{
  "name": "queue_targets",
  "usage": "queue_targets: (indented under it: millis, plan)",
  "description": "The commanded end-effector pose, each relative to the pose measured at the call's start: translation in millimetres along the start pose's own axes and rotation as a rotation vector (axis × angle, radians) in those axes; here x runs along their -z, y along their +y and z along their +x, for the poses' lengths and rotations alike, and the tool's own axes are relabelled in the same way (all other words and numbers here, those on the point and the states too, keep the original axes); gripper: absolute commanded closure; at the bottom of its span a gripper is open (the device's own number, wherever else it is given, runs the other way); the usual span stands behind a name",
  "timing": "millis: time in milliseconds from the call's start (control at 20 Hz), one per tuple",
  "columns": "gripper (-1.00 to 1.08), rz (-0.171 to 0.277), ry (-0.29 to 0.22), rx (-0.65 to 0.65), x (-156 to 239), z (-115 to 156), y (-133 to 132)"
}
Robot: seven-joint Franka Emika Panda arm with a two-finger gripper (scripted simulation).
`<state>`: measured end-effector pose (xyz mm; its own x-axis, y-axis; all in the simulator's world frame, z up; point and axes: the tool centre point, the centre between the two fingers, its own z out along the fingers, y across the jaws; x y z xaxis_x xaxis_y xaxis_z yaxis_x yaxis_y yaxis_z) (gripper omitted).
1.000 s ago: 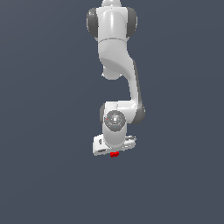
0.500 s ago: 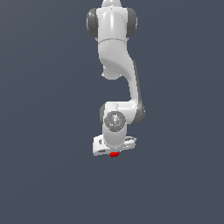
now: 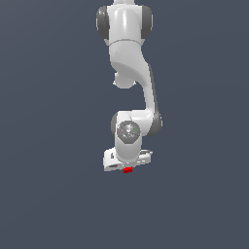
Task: Pick up the red cube and move it to a goal position.
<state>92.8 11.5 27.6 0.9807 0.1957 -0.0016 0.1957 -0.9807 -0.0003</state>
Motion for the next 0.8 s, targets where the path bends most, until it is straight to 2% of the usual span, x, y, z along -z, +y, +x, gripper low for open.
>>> queue_targets:
  millis: [0,350,750]
  plan:
    - [1.08,0.0,0.002,0.0,7.9,-2.2,-2.4]
    - [1.08,-0.001,0.001,0.0,43.0,-16.4,-14.5]
    - [1.08,-0.001,0.001,0.001,109.2,-42.4,-36.8]
